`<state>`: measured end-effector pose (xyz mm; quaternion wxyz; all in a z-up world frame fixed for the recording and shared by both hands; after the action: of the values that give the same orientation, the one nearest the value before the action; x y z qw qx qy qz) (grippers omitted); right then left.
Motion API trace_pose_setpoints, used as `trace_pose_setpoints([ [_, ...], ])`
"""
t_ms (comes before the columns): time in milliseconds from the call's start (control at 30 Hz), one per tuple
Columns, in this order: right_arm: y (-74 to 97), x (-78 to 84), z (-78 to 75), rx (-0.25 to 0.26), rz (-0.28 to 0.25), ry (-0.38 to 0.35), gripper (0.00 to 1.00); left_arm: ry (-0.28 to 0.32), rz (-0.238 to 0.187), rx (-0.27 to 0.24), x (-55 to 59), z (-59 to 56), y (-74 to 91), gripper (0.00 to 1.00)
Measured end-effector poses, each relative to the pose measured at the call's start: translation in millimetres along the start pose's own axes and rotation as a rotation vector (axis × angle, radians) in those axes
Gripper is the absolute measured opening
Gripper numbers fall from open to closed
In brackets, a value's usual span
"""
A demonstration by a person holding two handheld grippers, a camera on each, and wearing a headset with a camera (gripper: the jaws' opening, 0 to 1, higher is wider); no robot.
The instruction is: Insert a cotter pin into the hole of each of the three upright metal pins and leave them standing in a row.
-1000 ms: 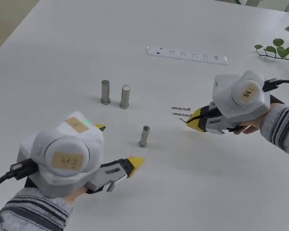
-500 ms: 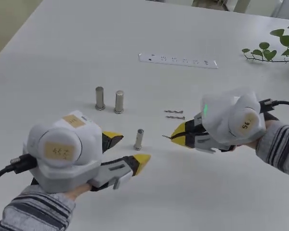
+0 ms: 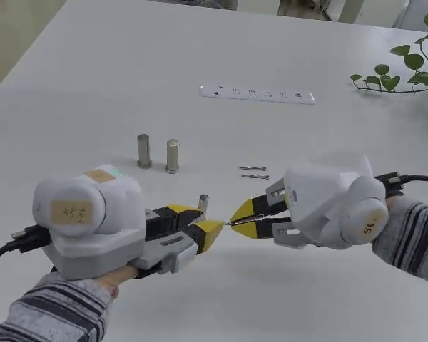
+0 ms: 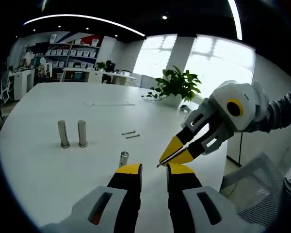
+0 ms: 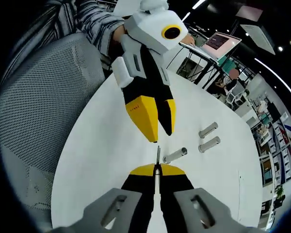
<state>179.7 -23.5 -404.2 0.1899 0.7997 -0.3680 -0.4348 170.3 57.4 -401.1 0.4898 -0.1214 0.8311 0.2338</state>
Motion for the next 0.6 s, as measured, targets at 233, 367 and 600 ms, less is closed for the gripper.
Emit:
trace_pose_setpoints([
  [233, 2.0, -12.7, 0.7, 0.008, -0.045, 0.021, 0.0, 0.045, -0.01, 0.023, 2.5, -4.1, -2.3, 0.06],
  [367, 3.5, -17.4, -0.2, 0.014, -0.057, 0.031, 0.0, 0.07, -0.03, 0.033, 0.6, -5.5, -3.6, 0.02],
  [600, 4.6, -19.2, -1.5, 0.025, -0.059, 0.035, 0.0, 0.093, -0.038, 0.043, -0.2, -6.4, -4.8, 0.0],
])
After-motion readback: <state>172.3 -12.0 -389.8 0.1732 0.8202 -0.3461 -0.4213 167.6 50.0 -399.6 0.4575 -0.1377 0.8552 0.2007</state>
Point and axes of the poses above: the centre of the closed fingertips' face, and the gripper's own axes: y roughly backward along the fingers, z roughly to its left, x roughly out of its underside, the point moved 4 cm from there along y, roughly backward along the fingers, and after that the axes turned 12 degrees about x, right-handed, at the moved point
